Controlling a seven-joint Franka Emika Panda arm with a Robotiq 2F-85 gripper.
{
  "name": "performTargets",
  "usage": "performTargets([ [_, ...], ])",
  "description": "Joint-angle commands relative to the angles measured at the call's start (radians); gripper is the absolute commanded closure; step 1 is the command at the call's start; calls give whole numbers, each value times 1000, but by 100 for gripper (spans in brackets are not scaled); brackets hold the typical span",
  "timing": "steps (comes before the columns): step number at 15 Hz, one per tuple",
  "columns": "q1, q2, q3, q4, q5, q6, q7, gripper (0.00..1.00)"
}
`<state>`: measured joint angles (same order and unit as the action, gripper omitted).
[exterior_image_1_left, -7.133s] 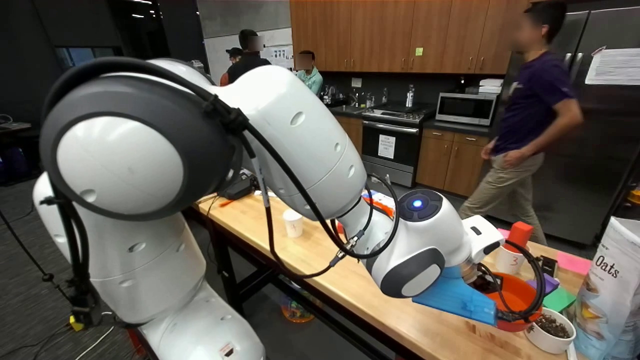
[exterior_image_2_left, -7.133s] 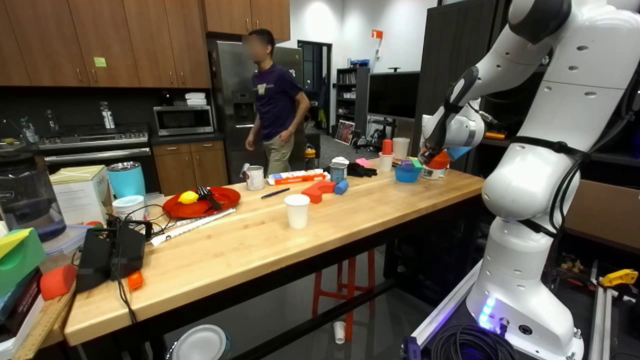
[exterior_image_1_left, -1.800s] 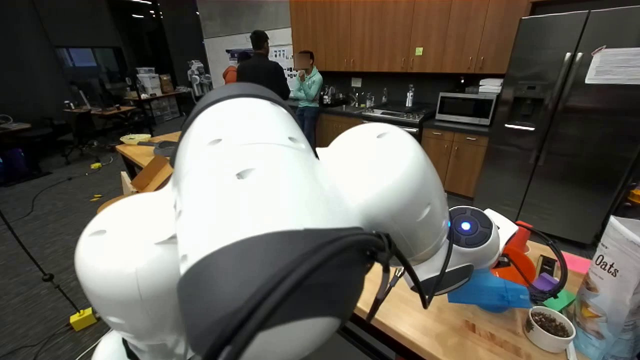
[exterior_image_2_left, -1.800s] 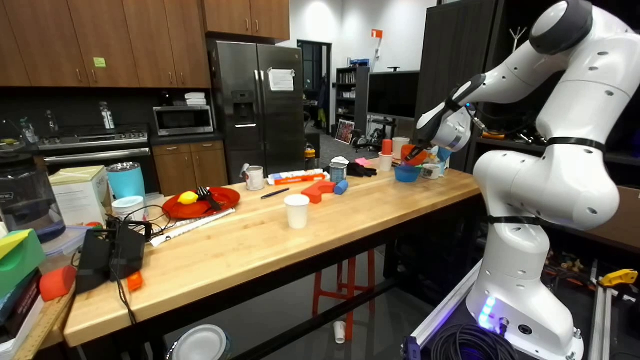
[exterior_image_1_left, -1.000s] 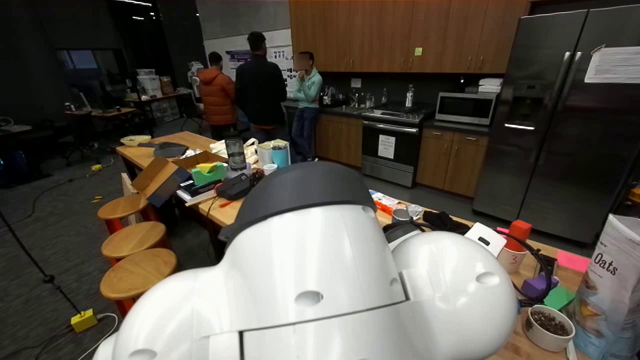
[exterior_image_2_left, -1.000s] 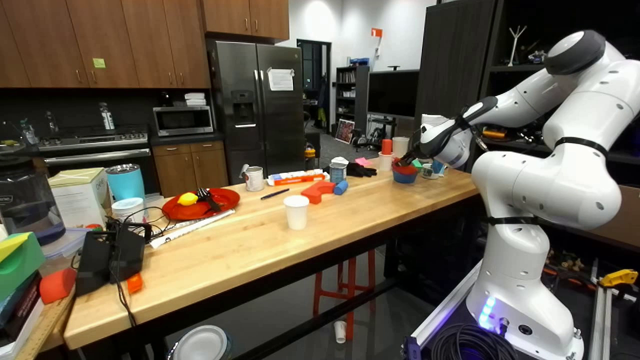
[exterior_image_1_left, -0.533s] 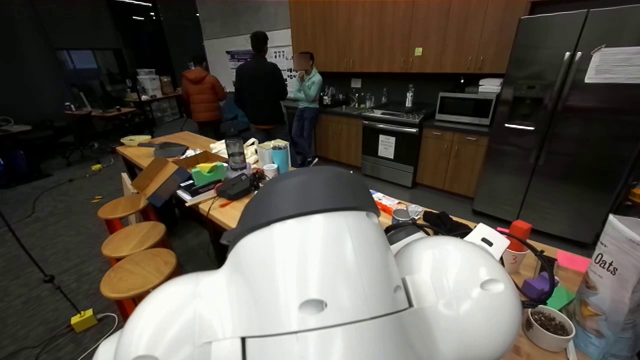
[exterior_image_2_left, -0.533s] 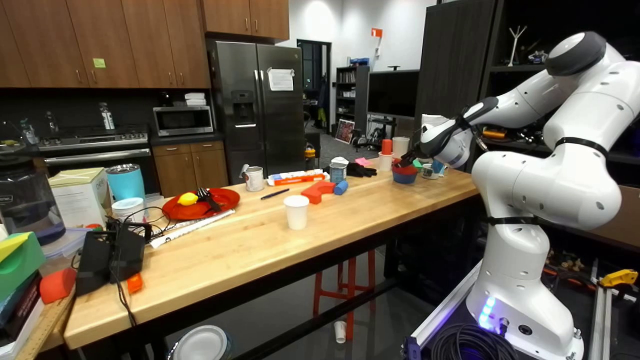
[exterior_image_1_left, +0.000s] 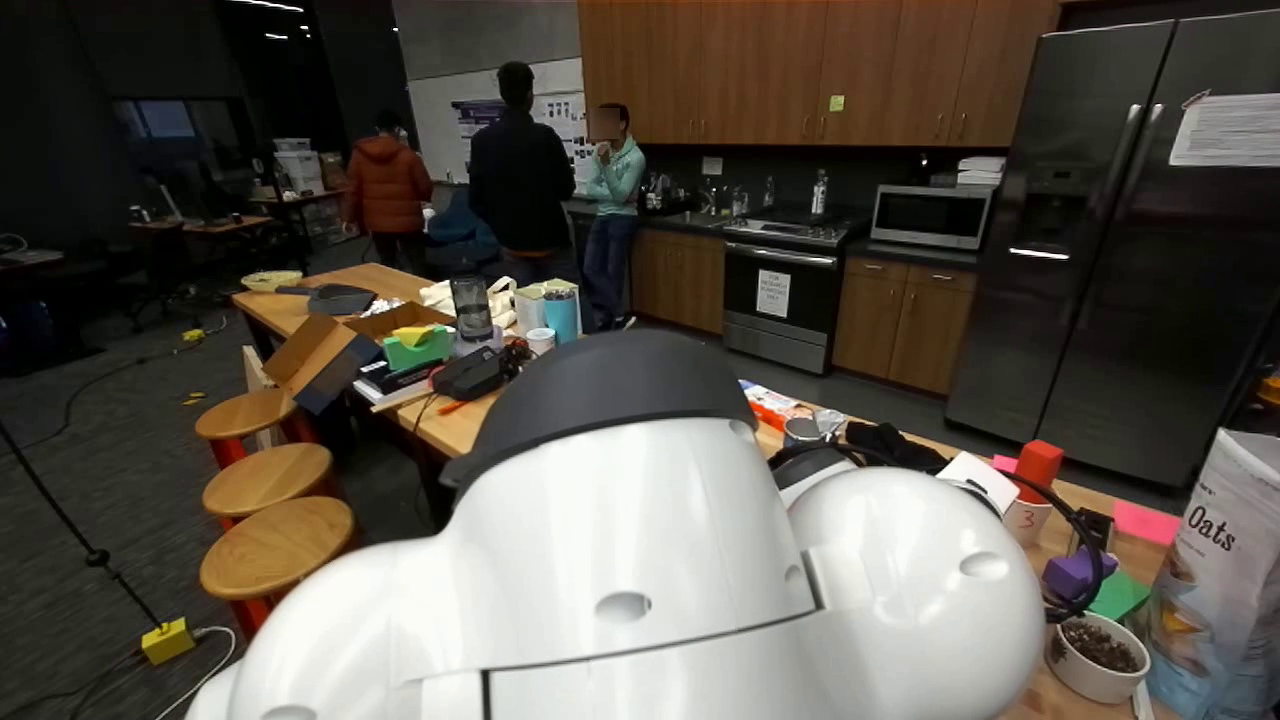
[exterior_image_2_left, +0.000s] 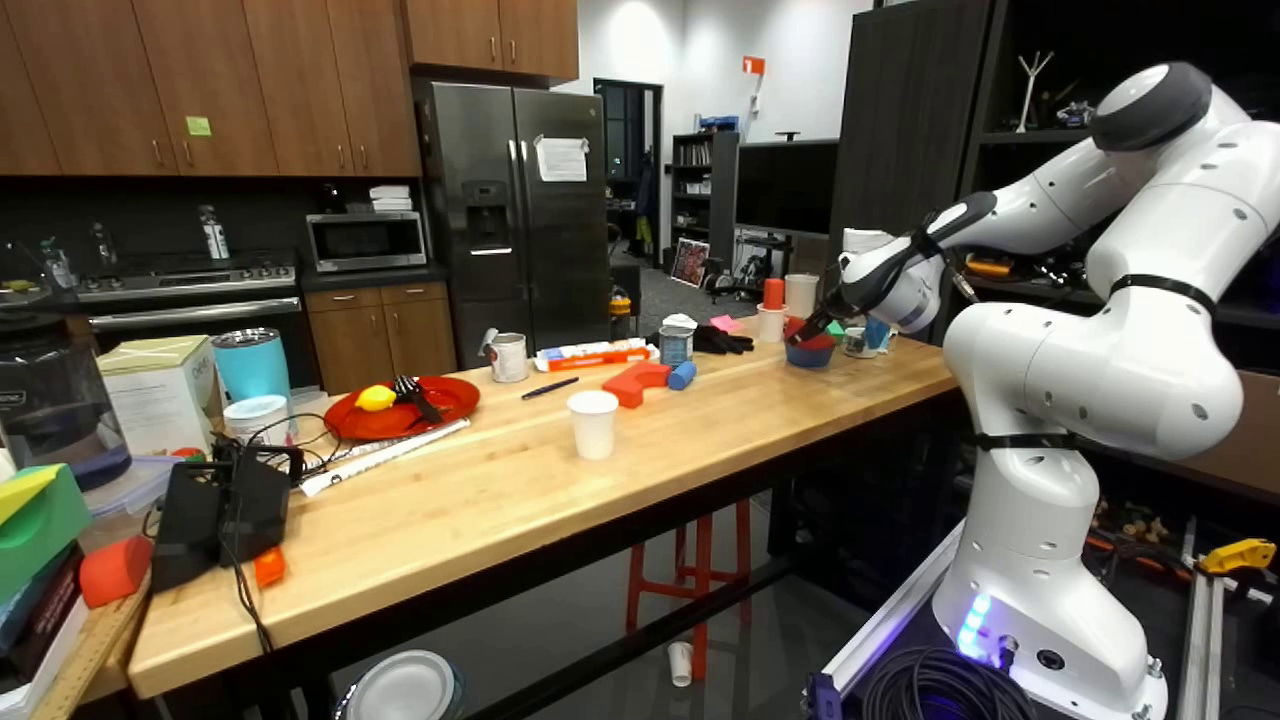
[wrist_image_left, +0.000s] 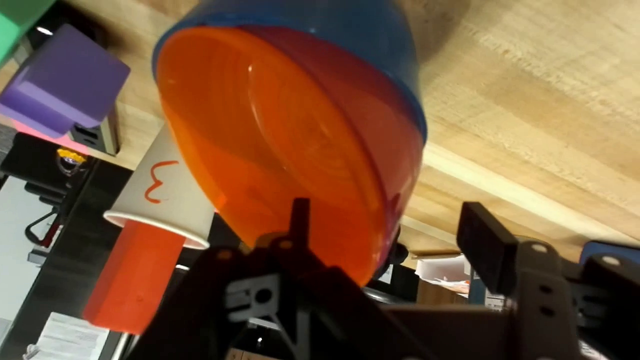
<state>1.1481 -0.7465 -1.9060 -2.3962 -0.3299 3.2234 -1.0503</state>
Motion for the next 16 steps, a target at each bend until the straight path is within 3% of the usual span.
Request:
performTargets([
  [1,13,50,-1,15,17,-68,61,56],
  [7,18,110,-5,16,12,-106,137,99],
  [13,52,252,-38,15,2,-111,211,98],
  [16,105,315,-88,17,-6,-130,246,98],
])
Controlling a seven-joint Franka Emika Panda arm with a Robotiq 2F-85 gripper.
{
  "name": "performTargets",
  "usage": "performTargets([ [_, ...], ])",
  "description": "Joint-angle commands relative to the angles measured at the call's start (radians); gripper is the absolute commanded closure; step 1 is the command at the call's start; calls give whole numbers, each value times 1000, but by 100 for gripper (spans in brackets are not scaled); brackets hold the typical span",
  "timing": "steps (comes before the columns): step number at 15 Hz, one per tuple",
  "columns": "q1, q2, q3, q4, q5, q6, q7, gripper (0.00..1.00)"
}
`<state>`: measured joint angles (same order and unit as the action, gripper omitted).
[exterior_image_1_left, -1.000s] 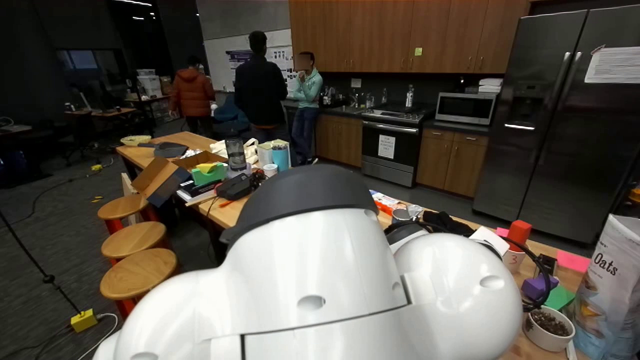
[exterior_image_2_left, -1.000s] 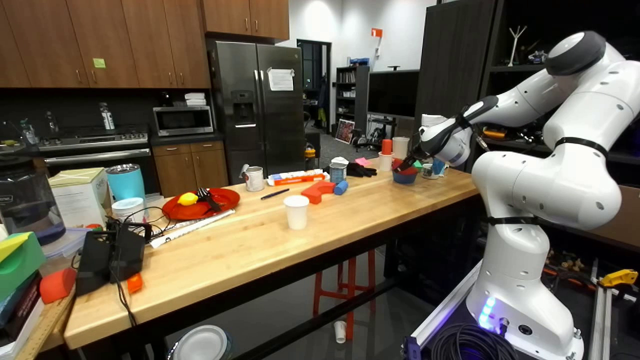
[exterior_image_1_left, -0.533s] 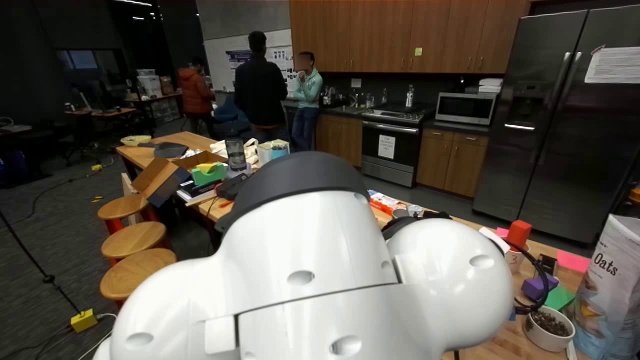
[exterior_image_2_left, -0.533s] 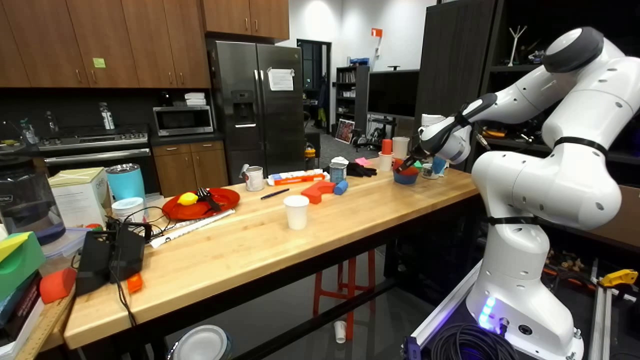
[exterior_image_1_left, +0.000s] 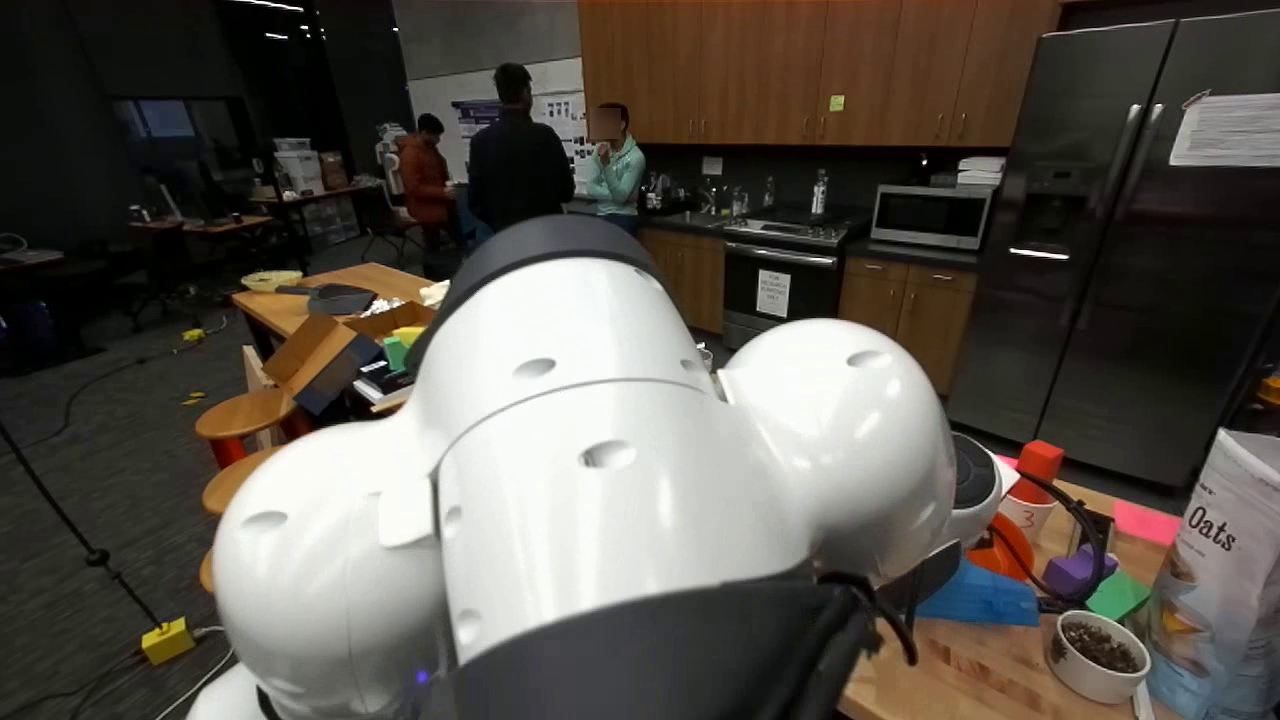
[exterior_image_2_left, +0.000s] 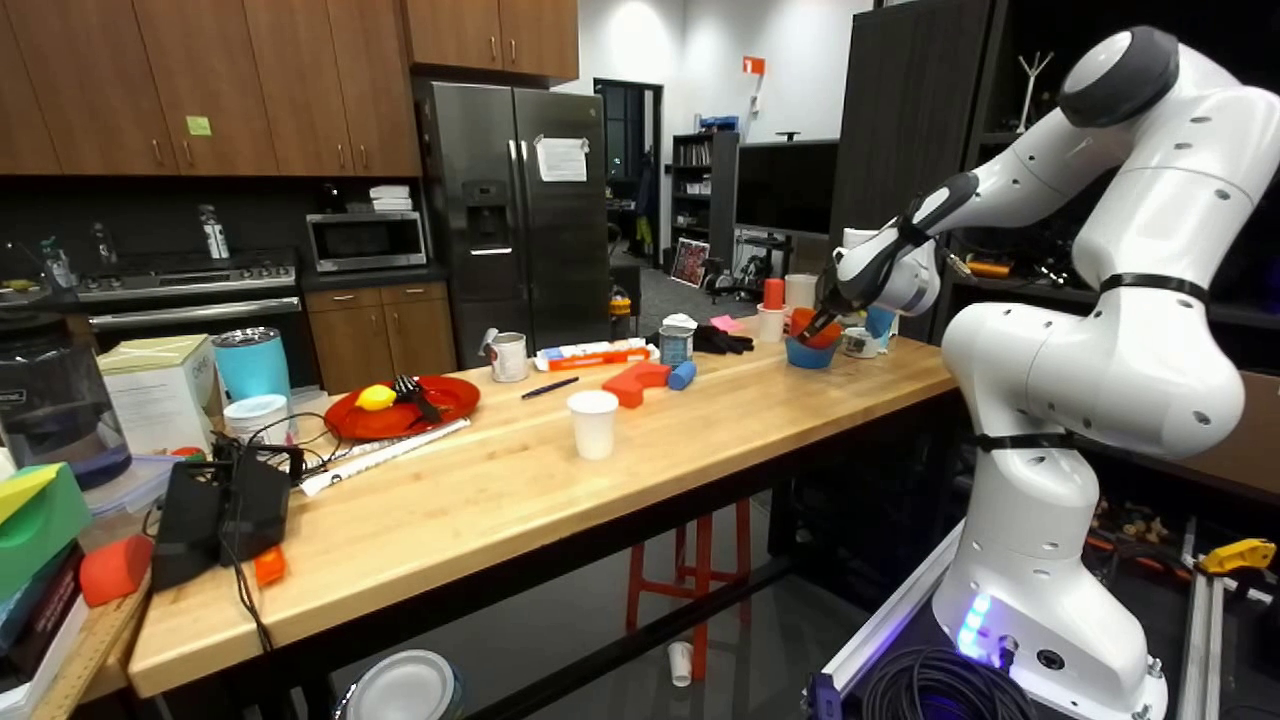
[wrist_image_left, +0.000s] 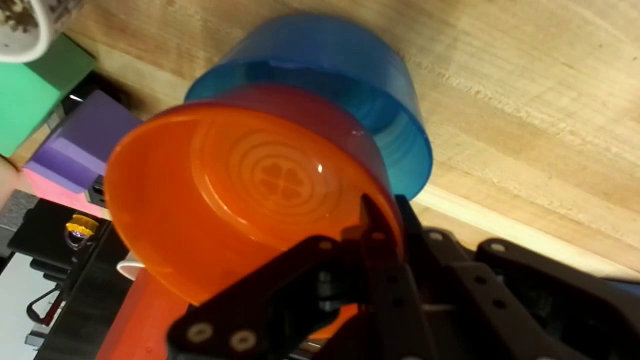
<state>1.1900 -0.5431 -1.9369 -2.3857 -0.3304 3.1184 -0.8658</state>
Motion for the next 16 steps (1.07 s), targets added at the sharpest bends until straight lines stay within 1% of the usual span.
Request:
performTargets([
  [1,80,127,-74,5,-10,-35,76,98],
  [2,94,141,-91,3,-18,-50,87,95],
  [3,128,159,-119,4,7,-61,78,68],
  [4,148,166,-136,5,5,-73,85,68],
  [7,206,198,-191,10,0,-94,105,52],
  [12,282,240,-262,27,-8,-131,141,17],
  [14,305,249,-283,33,-11,-146,154,5],
  [15,313,256,-292,34,-12,-145,162,0],
  [16,324,265,-303,33,-12,-141,174,0],
])
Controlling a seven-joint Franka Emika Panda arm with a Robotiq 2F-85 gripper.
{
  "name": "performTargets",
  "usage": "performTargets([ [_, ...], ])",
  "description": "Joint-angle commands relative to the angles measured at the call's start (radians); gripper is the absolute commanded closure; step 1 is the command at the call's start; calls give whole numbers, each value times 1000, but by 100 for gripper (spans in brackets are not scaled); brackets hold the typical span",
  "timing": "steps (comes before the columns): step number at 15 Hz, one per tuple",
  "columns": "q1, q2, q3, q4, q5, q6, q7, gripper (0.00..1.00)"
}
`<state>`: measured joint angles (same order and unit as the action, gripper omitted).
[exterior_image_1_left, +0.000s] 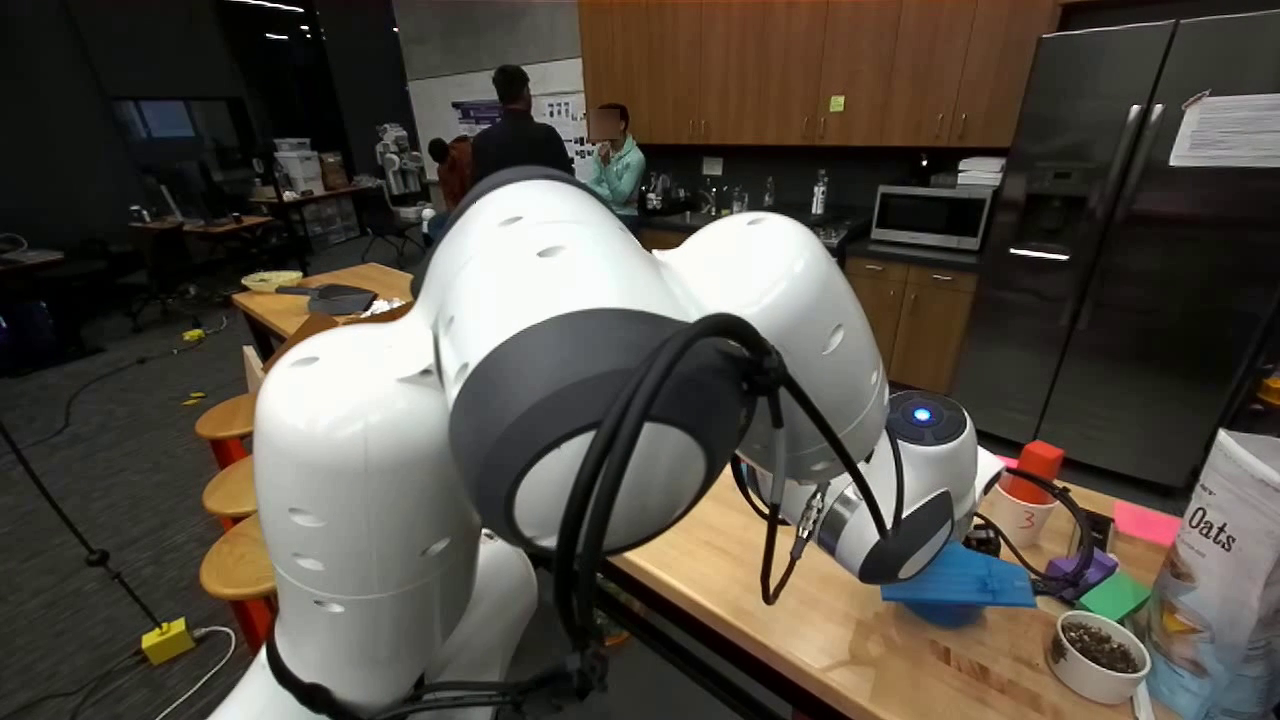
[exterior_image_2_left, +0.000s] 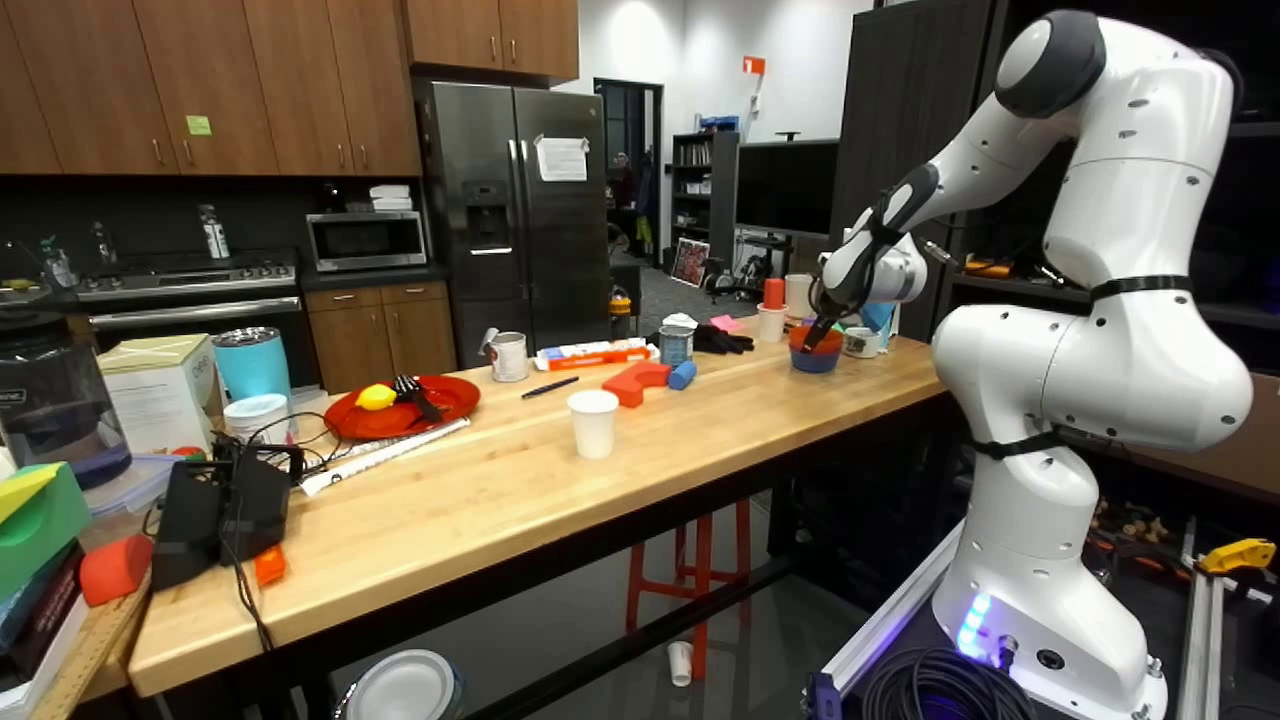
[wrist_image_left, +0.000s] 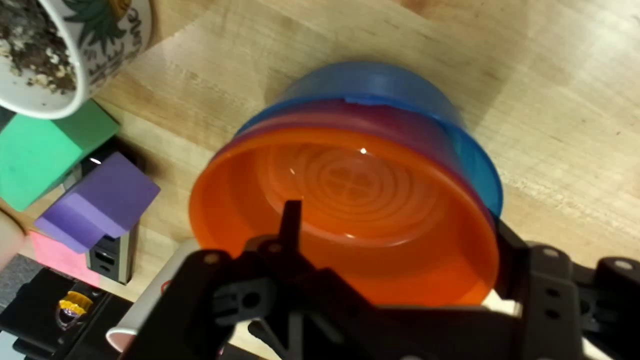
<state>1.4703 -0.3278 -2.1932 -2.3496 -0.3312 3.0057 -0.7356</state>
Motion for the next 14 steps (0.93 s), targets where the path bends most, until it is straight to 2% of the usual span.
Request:
performTargets([
  [1,52,58,-59,-7,-12,-18,54,0],
  [5,84,85,-103,-15,-13,51,100,0],
  [9,68,127,-95,-24,2,136,109,0],
  [14,63,193,-98,-33,6,182,125,0],
])
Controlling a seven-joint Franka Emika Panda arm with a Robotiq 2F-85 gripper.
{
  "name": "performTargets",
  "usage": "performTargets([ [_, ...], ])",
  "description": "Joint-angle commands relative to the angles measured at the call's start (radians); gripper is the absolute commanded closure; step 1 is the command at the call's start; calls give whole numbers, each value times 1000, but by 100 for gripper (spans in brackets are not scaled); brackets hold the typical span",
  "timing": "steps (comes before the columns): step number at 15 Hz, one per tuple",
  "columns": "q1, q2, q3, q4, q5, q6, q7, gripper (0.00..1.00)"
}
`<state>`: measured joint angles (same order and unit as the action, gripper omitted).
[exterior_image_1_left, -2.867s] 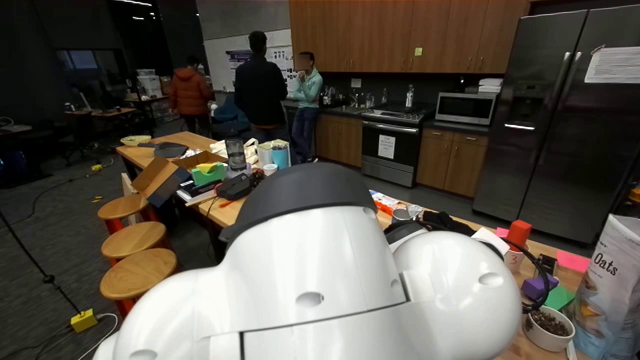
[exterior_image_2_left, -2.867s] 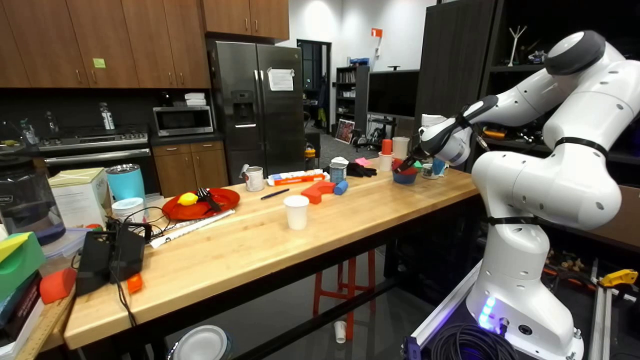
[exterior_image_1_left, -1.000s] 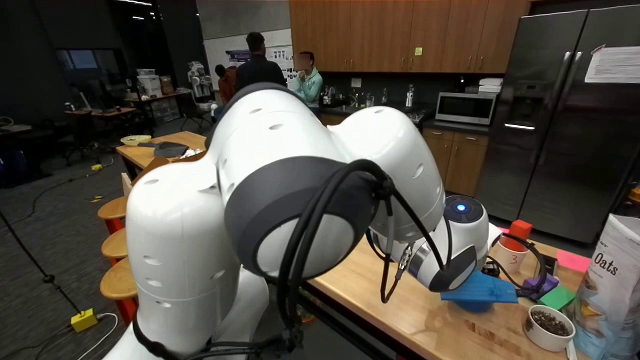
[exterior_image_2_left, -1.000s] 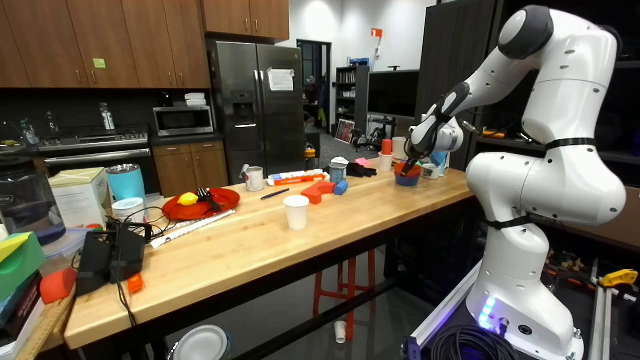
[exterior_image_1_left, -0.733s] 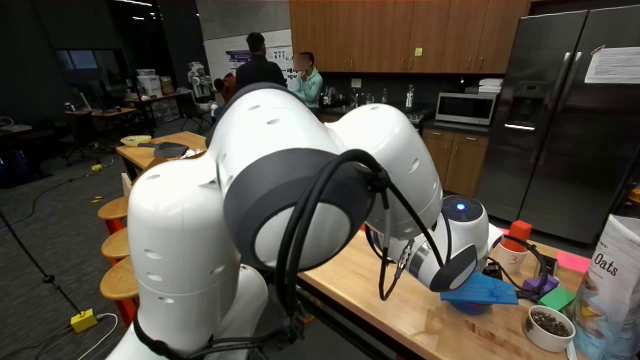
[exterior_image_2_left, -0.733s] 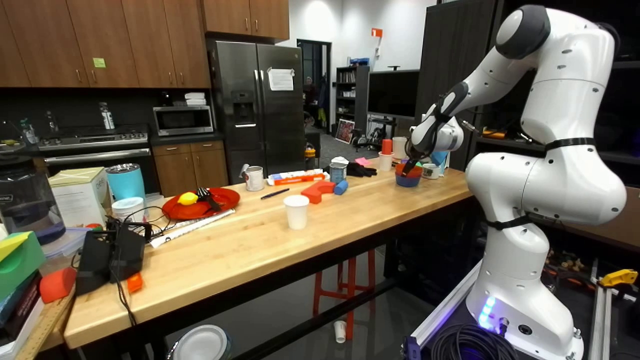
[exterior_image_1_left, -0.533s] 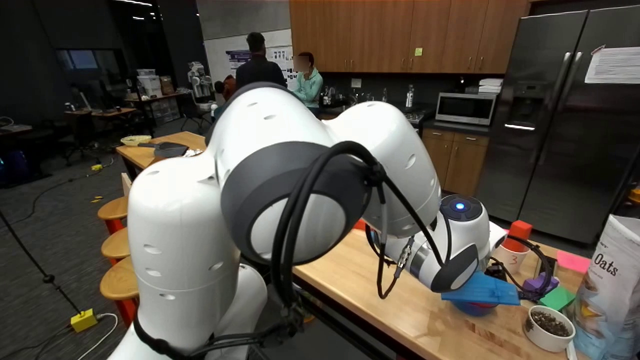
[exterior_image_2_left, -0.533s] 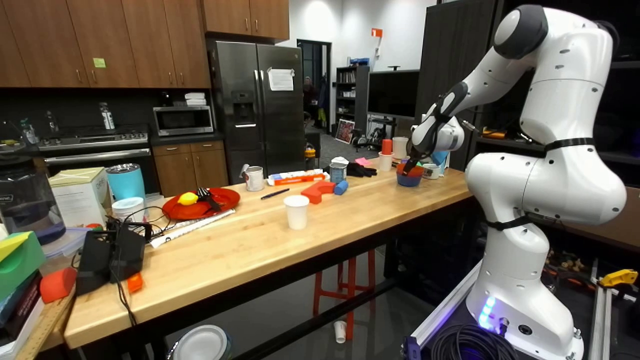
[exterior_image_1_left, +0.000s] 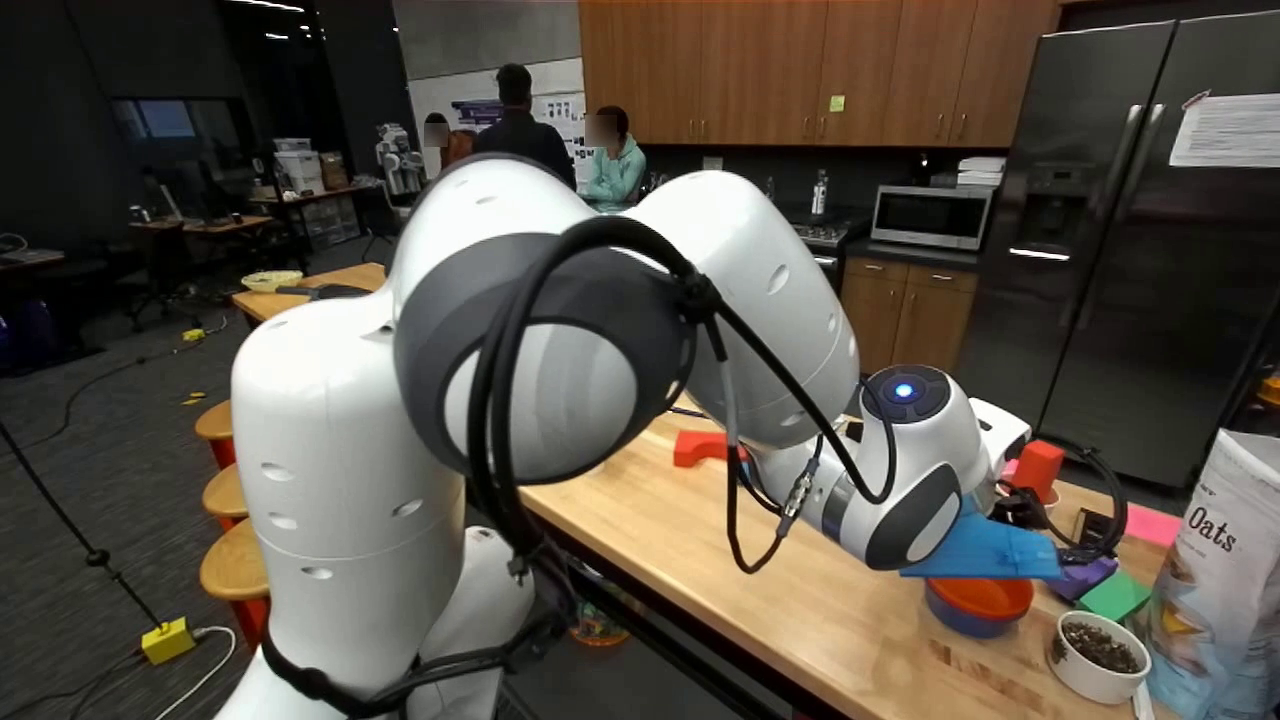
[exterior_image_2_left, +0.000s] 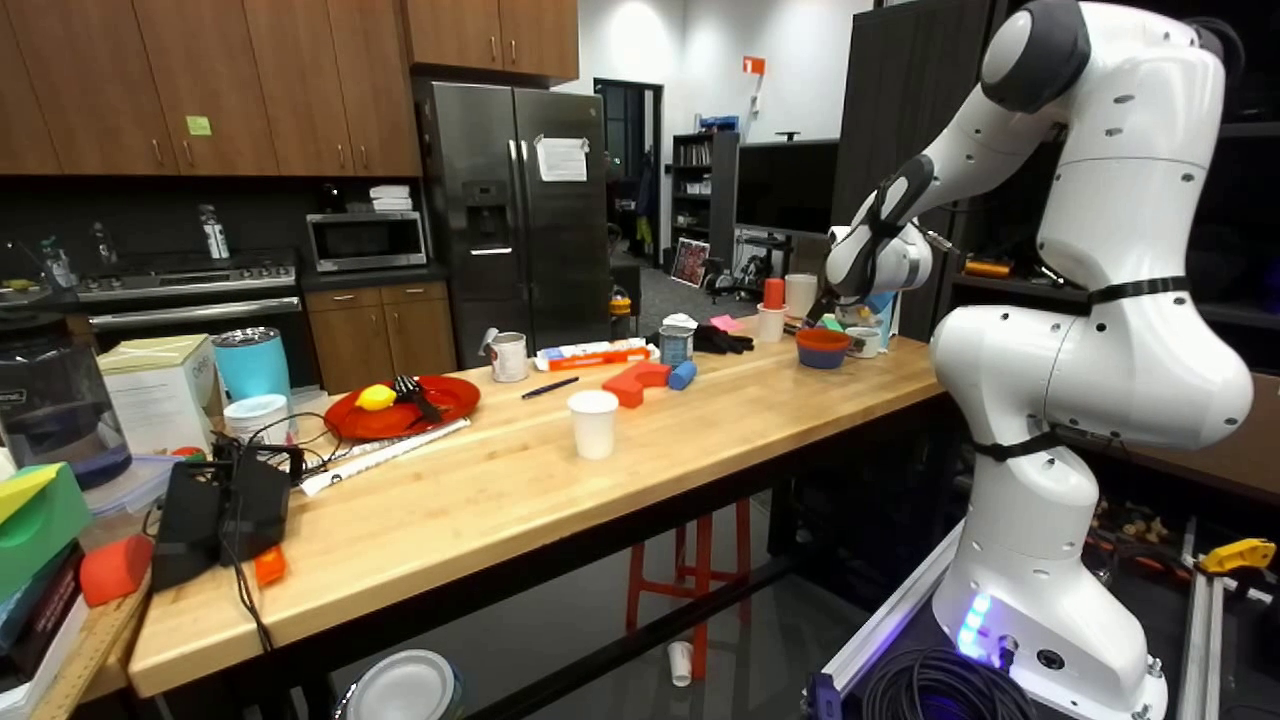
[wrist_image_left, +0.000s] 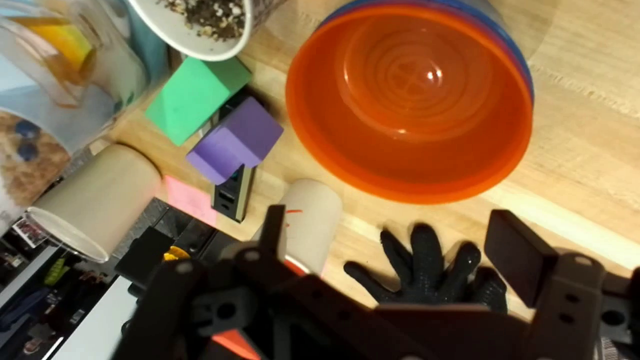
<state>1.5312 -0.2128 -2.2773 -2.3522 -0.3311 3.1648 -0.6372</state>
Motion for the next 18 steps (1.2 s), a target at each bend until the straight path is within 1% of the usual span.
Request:
performTargets([
  [1,2,88,-16,-32,7,24,30,0],
  [5,6,95,-21,-33,7,-9,41,0],
  [12,10,25,-11,-19,8,-144,51,0],
  [18,17,-20,-14,-5,2,-216,50,0],
])
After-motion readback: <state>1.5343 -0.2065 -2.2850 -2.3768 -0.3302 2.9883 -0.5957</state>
